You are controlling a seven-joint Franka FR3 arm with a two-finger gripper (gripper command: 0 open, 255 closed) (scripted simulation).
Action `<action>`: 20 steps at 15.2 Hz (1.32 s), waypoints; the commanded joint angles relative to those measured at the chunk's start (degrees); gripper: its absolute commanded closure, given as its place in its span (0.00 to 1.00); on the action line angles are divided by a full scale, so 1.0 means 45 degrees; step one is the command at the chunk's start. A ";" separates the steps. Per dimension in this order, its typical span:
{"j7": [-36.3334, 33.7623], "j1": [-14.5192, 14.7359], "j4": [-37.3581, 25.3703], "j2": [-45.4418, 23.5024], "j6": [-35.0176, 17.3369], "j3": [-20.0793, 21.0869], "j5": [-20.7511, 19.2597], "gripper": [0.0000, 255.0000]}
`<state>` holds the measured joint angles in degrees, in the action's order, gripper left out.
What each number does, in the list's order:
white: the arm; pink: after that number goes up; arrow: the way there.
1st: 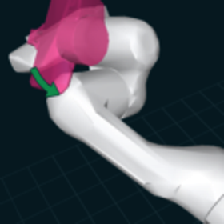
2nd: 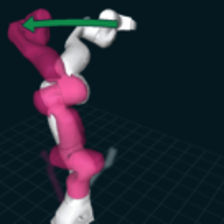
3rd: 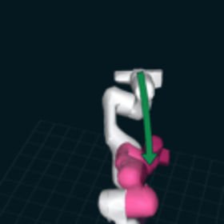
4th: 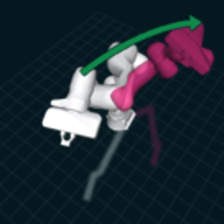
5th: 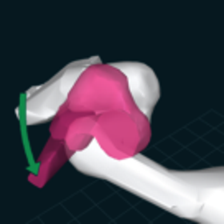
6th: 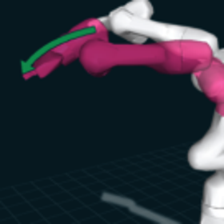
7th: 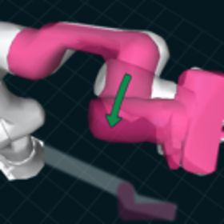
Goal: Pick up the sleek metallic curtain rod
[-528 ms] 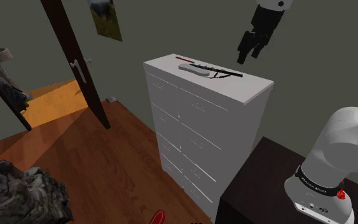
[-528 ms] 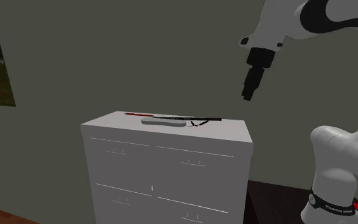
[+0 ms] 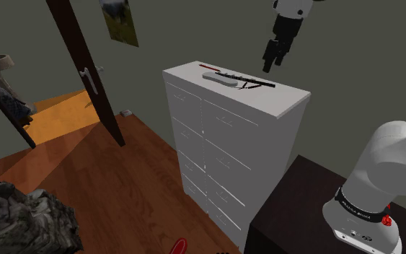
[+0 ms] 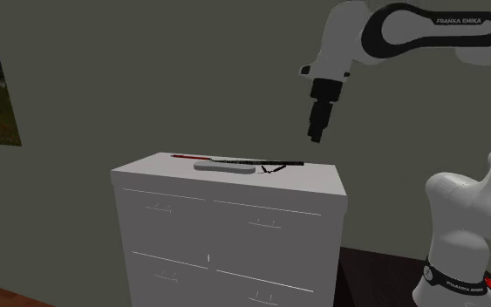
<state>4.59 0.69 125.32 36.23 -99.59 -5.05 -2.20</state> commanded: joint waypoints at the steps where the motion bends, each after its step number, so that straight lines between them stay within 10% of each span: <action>1: 0.0951 0.0110 -0.0604 -0.0995 -0.0107 -0.0482 -0.0086 0.00; 14: 0.6774 0.0312 -0.5833 -0.7915 0.0110 -0.2683 0.0727 0.00; 20: 0.6786 0.0296 -0.4771 -0.7884 -0.0923 -0.2663 0.0722 0.00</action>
<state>35.20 1.96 103.15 0.82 -102.96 -17.09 1.03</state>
